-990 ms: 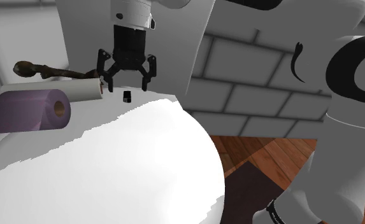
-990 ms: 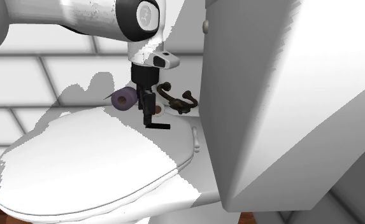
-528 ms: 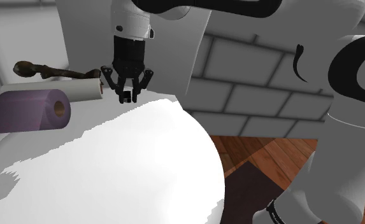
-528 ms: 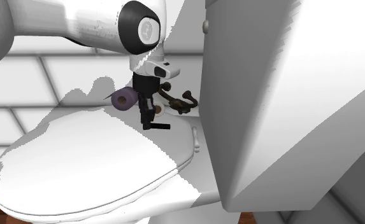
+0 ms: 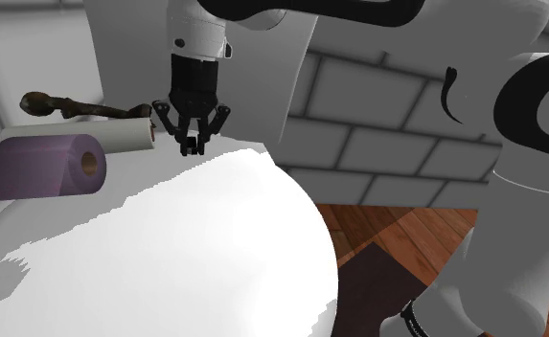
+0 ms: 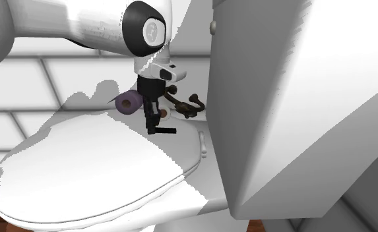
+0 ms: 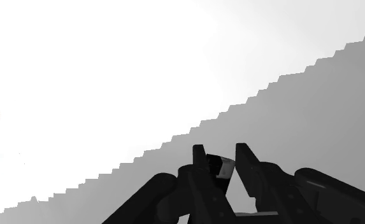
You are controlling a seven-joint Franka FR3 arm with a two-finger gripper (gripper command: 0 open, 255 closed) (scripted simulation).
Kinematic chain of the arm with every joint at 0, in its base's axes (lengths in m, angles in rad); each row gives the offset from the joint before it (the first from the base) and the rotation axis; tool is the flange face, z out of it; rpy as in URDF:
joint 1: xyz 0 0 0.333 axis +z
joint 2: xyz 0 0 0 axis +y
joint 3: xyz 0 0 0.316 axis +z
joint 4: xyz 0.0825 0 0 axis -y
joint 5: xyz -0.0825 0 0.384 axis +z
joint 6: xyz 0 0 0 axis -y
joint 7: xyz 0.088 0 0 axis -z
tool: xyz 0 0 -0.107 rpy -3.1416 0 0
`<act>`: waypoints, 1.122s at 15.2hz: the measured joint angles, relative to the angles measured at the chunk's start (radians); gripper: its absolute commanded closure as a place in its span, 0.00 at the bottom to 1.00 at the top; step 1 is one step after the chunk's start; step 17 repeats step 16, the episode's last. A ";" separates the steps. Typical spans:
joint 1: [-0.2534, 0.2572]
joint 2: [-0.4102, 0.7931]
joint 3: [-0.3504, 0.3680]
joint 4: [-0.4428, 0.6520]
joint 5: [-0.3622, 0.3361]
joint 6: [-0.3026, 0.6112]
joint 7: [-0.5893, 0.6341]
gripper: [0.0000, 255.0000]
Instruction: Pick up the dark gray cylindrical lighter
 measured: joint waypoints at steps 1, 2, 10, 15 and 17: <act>0.001 0.001 0.000 0.007 0.000 -0.007 0.002 1.00; 0.003 0.004 0.001 0.024 -0.002 -0.020 0.002 1.00; 0.025 0.043 0.003 0.184 -0.019 -0.143 0.019 1.00; 0.048 0.079 0.005 0.302 -0.036 -0.226 0.032 1.00; 0.053 0.087 0.005 0.324 -0.040 -0.240 0.035 1.00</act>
